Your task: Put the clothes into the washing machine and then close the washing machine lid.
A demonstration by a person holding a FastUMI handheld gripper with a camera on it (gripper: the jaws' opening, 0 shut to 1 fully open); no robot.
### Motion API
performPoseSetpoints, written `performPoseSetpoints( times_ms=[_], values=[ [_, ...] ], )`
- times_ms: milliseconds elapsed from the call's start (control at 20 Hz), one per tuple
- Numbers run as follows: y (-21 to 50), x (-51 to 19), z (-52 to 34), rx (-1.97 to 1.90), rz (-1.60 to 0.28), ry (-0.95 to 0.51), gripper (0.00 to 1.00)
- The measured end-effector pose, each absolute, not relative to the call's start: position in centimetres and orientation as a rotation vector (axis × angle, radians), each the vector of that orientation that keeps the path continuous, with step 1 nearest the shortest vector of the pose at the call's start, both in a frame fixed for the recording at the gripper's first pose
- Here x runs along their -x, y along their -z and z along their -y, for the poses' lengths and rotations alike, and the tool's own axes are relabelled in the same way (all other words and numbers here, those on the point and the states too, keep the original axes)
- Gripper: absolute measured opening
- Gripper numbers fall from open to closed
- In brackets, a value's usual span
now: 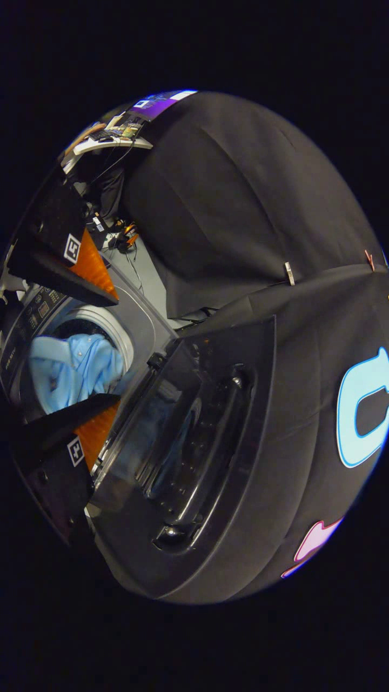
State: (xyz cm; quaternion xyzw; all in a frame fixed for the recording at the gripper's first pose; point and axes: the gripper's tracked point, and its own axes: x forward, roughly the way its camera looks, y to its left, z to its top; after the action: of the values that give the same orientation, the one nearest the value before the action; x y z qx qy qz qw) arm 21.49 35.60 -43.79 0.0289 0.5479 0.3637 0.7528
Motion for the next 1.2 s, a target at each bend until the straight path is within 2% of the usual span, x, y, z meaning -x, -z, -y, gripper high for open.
performPoseSetpoints(
  times_ms=[200, 550, 800, 950, 1100, 1200],
  values=[
    [41.0, -22.1, -37.0, -0.13, -1.12, -0.846, 0.99],
    [34.4, -26.1, -37.9, -0.214, -0.802, -0.869, 0.99],
    [31.8, -30.9, -35.3, -0.212, -0.592, -0.697, 0.98],
    [32.3, -34.0, -32.7, -0.243, -0.569, -0.519, 0.98],
    [32.8, -35.8, -30.9, -0.276, -0.569, -0.436, 0.98],
    [34.5, -37.1, -28.8, -0.239, -0.567, -0.329, 0.98]
  ],
)
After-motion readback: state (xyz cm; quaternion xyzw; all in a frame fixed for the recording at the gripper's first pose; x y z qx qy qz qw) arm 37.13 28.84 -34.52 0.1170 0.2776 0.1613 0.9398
